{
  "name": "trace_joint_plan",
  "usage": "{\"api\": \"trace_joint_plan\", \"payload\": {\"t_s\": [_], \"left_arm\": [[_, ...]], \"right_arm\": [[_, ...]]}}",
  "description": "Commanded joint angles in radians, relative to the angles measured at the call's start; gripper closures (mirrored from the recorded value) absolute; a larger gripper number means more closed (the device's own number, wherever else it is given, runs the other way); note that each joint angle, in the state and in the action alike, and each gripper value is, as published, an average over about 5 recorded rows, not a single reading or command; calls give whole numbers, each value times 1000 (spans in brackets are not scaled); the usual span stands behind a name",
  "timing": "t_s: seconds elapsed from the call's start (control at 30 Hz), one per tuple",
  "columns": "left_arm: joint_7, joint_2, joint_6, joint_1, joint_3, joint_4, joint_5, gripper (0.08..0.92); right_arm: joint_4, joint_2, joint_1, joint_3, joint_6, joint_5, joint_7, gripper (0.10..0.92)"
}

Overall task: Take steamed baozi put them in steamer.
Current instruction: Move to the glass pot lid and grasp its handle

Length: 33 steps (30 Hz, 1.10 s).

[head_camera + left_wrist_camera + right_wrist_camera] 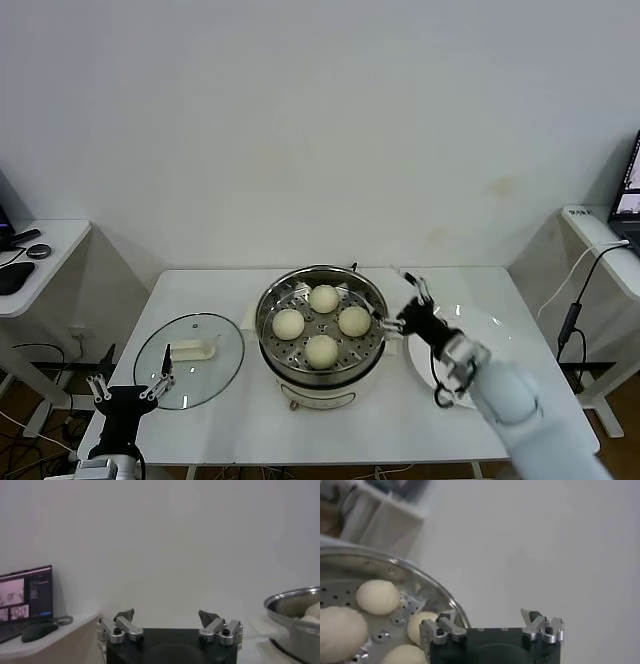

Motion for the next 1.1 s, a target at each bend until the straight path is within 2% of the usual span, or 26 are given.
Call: {"api": "trace_joint_plan", "payload": {"t_s": [0.03, 0.13, 0.27, 0.57, 0.8, 1.1], "left_arm": [[-142, 19, -8, -12, -11, 53, 412, 177], [-210, 28, -66, -22, -61, 121, 674, 177], [-253, 58, -102, -23, -110, 211, 929, 177], [-214, 163, -120, -98, -58, 436, 1366, 177], [-204, 217, -147, -240, 33, 545, 1470, 177], [-165, 226, -141, -378, 110, 615, 1471, 177]], "right_arm": [[25, 404, -431, 486, 339, -87, -38, 203], [37, 418, -479, 519, 345, -51, -17, 203], [52, 426, -526, 561, 345, 19, 11, 203], [-1, 449, -553, 577, 299, 76, 33, 203], [-21, 468, -545, 561, 261, 99, 37, 203], [-30, 489, -539, 543, 253, 75, 35, 203]]}}
